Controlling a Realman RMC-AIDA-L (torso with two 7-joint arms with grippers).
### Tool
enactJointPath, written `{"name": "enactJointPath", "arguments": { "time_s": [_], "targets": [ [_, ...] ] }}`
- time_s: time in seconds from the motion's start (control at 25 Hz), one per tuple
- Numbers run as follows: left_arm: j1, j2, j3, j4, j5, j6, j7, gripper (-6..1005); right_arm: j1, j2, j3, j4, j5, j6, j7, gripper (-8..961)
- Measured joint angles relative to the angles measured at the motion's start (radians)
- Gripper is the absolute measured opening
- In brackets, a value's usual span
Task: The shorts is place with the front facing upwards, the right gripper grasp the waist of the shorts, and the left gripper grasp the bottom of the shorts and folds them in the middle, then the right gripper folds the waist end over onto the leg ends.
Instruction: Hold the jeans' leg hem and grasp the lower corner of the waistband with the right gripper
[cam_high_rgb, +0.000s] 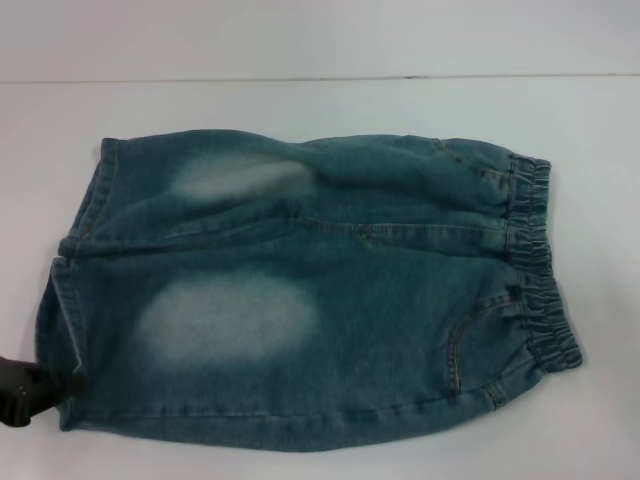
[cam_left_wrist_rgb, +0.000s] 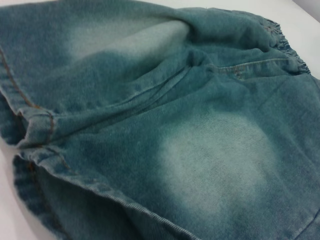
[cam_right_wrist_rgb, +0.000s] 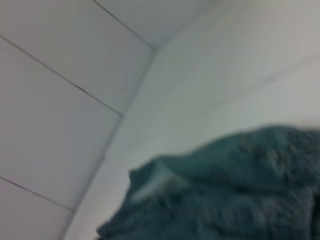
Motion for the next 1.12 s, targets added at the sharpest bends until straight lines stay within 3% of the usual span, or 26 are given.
{"name": "enactJointPath", "arguments": {
  "time_s": [0.32,0.76,1.12],
  "targets": [
    [-0.015,0.000,0.005,0.040,-0.002,0.027,0.000,29,0.066,-0.005,-0.014,0.013,-0.225,-0.018,0.118,915],
    [-0.024,0.002,0.009,0.054,-0.002,0.020,0.000,29,0.088,-0.008,-0.059,0.073,-0.255,0.071,0.127,915],
    [-0.020,0.000,0.011,0.055,-0.002,0.022,0.000,29,0.107,0.003,-0.074,0.079,-0.265,0.088,0.138,915]
  ]
}}
